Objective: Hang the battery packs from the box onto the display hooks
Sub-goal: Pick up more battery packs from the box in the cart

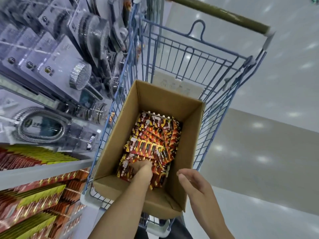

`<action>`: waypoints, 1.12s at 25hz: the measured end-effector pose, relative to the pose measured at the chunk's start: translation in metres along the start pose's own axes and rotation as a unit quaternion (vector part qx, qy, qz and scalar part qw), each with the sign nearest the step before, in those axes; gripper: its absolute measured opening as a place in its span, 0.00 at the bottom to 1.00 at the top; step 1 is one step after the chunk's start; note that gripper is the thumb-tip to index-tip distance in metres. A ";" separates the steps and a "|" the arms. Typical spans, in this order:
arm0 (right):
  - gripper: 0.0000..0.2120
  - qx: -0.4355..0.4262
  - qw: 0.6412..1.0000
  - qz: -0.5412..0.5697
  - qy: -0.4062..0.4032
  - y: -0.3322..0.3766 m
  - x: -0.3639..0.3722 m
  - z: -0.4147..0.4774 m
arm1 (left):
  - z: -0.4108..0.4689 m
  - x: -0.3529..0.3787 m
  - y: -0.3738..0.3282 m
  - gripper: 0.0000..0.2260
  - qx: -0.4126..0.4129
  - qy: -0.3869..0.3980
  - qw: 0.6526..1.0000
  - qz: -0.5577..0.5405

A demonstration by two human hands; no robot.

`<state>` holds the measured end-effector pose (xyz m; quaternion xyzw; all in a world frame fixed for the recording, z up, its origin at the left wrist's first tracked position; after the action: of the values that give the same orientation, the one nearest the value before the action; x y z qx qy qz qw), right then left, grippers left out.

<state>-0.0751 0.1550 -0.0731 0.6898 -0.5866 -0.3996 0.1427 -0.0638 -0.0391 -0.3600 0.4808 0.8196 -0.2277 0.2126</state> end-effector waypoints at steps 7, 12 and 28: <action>0.11 -0.076 0.987 -0.129 0.055 0.036 0.087 0.108 | -0.124 -0.124 -0.053 0.14 0.133 0.125 0.980 -0.076; 0.37 -0.082 0.904 -0.385 0.166 -0.016 0.189 0.203 | -0.161 -0.181 -0.048 0.21 0.154 0.203 0.958 -0.133; 0.33 -0.164 0.919 -0.296 0.204 -0.043 0.192 0.190 | -0.123 -0.231 -0.009 0.24 0.130 0.191 0.943 -0.239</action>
<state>-0.1838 0.0407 -0.2971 0.8656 -0.2397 -0.3648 0.2453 0.0158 -0.1312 -0.1281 0.3284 0.8989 -0.2806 -0.0733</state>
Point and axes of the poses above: each hand's wrist, its own z-axis towards the middle knuckle, its own x-axis out of the palm, y = z × x, the point moved 7 cm from there along z, towards the middle knuckle, and after that the axes turned 11 degrees about -y, right-handed, at the moved point
